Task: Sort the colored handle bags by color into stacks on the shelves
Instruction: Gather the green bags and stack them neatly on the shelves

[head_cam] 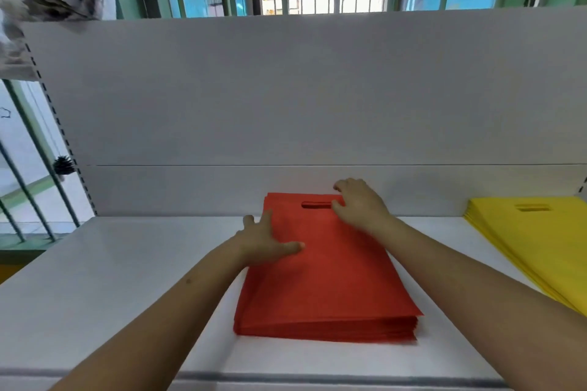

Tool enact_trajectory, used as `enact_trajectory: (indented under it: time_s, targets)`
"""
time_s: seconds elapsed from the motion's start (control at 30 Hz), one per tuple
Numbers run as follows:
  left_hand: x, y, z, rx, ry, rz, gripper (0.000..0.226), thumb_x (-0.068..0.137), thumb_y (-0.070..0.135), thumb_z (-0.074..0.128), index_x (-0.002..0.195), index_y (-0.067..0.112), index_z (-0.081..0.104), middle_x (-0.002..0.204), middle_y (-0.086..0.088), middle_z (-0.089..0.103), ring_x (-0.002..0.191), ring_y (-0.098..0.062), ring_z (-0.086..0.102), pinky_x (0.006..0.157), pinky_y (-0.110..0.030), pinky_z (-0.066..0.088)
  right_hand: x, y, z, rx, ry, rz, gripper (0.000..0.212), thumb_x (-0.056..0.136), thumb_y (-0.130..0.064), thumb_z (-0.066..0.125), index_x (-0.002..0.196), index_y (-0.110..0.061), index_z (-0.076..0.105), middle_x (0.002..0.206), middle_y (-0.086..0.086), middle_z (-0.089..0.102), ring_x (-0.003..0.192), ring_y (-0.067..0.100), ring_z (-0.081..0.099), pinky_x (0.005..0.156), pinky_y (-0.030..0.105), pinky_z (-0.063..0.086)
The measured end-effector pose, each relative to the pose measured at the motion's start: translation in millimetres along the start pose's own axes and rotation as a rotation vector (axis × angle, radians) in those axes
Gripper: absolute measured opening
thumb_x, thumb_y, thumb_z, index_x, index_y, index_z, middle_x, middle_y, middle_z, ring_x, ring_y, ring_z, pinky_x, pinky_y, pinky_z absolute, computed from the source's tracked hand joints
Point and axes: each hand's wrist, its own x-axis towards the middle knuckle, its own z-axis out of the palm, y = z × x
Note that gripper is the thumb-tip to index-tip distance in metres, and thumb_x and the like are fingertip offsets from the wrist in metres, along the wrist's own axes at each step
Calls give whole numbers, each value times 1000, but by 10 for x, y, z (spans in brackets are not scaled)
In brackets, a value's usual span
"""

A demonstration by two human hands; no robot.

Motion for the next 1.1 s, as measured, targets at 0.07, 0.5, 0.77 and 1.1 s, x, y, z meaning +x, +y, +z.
enact_trajectory:
  time_s: [0.07,0.5,0.77,1.1]
  targets:
    - [-288,24,-61,168,-204,30,126,67,77,67,152,38,-17,161,-4,-16,148,-31,19,117,-45,28,69,-150,35,-55,-132,-114,43,92,-34,53,129,-12,52,127,11,55,117,29,50,96,36,41]
    - [-708,-70,156,437,-223,43,135,73,38,84,148,37,-27,156,-15,3,129,-36,47,105,-43,43,398,-507,170,-165,-455,-5,49,93,-46,50,113,-3,64,117,16,64,106,30,61,81,29,46]
    - [-587,-251,184,343,-129,153,132,68,40,86,152,38,-15,150,-9,16,123,-29,49,104,-39,44,383,-613,164,-124,-571,80,73,91,-65,42,132,-7,56,137,14,55,122,30,54,101,35,43]
    - [-553,-221,194,511,-251,116,130,69,57,80,150,40,-21,157,-10,6,132,-32,42,105,-44,44,345,-696,-52,-65,-496,83,67,94,-55,48,132,0,53,136,18,54,122,33,53,98,35,43]
